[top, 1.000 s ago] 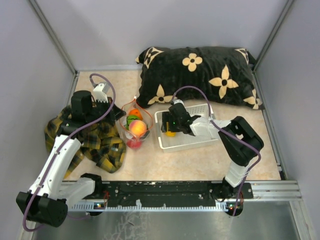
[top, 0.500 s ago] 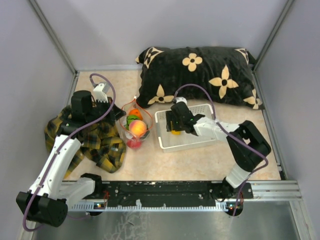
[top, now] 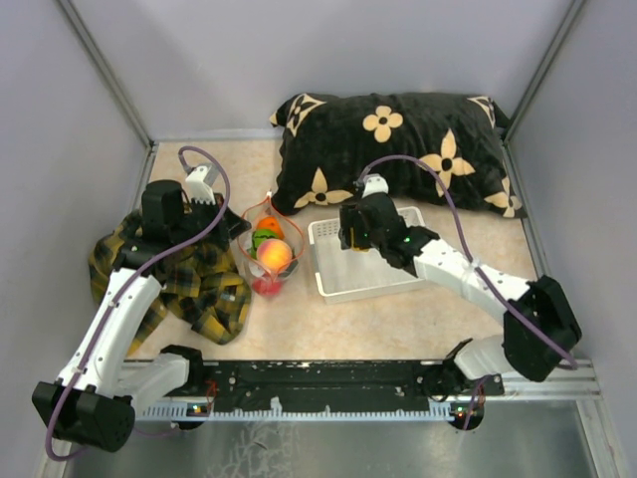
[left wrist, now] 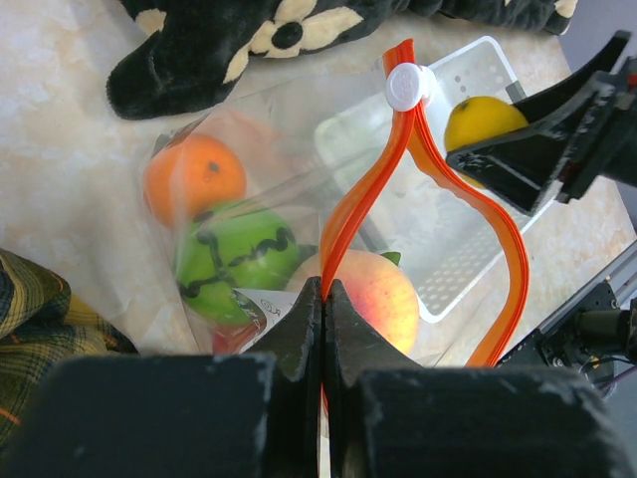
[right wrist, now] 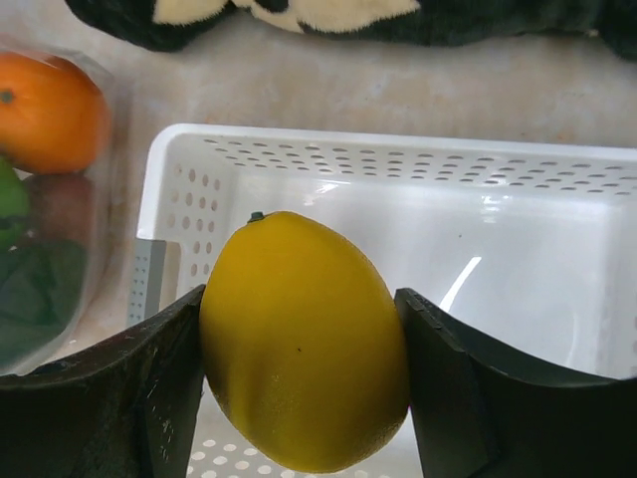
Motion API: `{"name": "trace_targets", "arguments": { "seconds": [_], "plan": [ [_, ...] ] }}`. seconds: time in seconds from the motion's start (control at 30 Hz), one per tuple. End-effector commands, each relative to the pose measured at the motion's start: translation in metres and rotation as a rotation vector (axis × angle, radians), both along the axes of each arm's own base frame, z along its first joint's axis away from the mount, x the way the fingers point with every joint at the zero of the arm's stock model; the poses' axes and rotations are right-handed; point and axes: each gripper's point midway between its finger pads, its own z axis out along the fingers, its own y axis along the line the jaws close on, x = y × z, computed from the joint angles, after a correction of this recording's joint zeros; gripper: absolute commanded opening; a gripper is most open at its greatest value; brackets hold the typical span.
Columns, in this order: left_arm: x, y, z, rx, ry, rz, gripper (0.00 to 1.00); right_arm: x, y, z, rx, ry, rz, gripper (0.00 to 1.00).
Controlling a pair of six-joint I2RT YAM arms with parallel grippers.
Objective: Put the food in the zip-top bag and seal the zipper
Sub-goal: Pick up the fake fruit from the bin, then place the fake fruit in the zipper food storage bag.
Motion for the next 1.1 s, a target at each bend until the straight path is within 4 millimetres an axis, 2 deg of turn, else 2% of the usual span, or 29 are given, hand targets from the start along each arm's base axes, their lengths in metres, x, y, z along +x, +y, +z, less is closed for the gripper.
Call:
{"name": "trace_targets", "arguments": {
  "seconds": [0.0,0.2,0.47,0.6,0.8,0.97,1.07],
  "plan": [
    [0.002,-0.002,0.005,-0.017,-0.025,-0.012,0.00,0.003,0.008,0.072,0.059,-0.174,0.037,0.56],
    [0.002,-0.002,0.006,-0.019,-0.026,-0.012,0.00,-0.013,0.034,0.134,0.143,-0.313,0.112,0.55],
    [0.000,-0.002,0.009,-0.023,-0.033,-0.015,0.00,-0.033,0.070,0.186,0.257,-0.422,0.230,0.54],
    [0.000,-0.002,0.009,-0.024,-0.033,-0.020,0.00,-0.043,0.087,0.200,0.298,-0.453,0.284,0.54],
    [-0.001,-0.003,0.008,-0.028,-0.031,-0.023,0.00,-0.064,0.125,0.213,0.379,-0.475,0.403,0.54],
    [-0.001,-0.003,0.009,-0.029,-0.031,-0.025,0.00,-0.077,0.158,0.221,0.452,-0.506,0.505,0.54],
    [-0.001,-0.003,0.009,-0.030,-0.032,-0.026,0.00,-0.077,0.173,0.217,0.471,-0.512,0.543,0.54]
  ]
}}
